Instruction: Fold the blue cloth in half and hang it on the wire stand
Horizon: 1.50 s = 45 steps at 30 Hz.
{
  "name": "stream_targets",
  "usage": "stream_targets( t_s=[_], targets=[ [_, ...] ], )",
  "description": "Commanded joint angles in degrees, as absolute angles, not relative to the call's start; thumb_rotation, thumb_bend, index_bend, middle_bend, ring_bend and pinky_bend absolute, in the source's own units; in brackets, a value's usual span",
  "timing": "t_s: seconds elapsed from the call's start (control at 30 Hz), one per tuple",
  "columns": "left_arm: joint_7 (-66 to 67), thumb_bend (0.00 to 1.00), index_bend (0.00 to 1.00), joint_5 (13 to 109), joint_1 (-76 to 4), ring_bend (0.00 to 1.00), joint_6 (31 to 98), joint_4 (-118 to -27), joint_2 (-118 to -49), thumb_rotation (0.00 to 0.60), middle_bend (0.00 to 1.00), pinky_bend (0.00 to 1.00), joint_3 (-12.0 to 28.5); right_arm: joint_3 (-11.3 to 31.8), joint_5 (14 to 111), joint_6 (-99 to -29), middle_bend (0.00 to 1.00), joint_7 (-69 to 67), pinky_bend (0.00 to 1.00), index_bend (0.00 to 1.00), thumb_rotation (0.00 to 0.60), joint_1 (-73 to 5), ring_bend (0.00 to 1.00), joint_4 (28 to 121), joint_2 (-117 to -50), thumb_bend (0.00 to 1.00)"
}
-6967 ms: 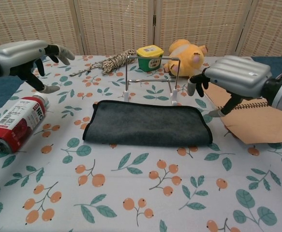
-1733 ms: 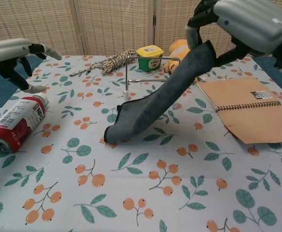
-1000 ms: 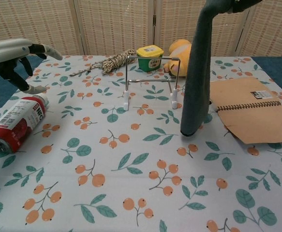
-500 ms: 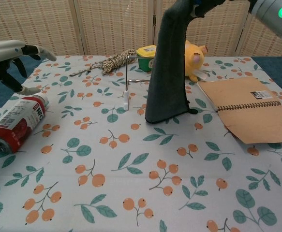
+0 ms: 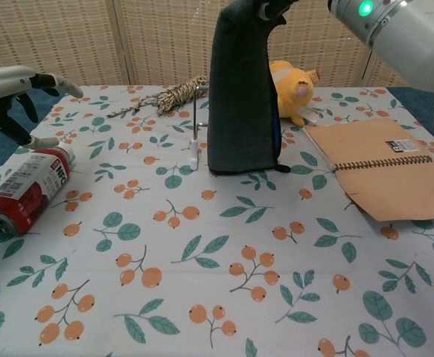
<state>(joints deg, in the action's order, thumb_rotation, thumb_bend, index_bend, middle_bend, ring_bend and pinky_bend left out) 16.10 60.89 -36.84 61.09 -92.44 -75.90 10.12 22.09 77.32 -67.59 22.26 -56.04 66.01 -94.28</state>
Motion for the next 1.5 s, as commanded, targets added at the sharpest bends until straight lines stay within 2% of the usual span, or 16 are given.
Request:
stream_targets(
  t_s=[0.03, 0.43, 0.87, 1.5],
  targets=[
    [16.09, 0.28, 0.15, 60.96, -36.84, 0.12, 61.00, -92.33, -75.95, 0.600, 0.11, 0.35, 10.08, 22.72, 75.67, -65.86, 0.61, 22.50, 0.22, 0.89, 0.600, -57.65, 0.39, 62.62, -96.24, 0.51],
    [16.33, 0.28, 0.15, 60.64, -36.69, 0.12, 60.58, -91.70, -76.25, 0.600, 0.11, 0.34, 9.89, 25.33, 71.76, -61.96, 0.61, 19.72, 0.22, 0.89, 0.600, -62.74, 0.39, 51.04, -100.95, 0.51],
    [16.32, 0.28, 0.15, 60.12, -36.54, 0.12, 60.04, -91.40, -76.21, 0.600, 0.11, 0.34, 9.83, 25.69, 71.27, -60.32, 0.61, 16.34, 0.22, 0.89, 0.600, -67.11, 0.39, 44.12, -104.11, 0.49],
    [15.82, 0.28, 0.15, 60.00, -36.03, 0.12, 59.63, -91.19, -75.66, 0.600, 0.10, 0.34, 9.62, 25.87, 68.62, -53.46, 0.61, 12.34, 0.22, 0.89, 0.600, -73.80, 0.39, 28.66, -111.22, 0.44]
  ],
)
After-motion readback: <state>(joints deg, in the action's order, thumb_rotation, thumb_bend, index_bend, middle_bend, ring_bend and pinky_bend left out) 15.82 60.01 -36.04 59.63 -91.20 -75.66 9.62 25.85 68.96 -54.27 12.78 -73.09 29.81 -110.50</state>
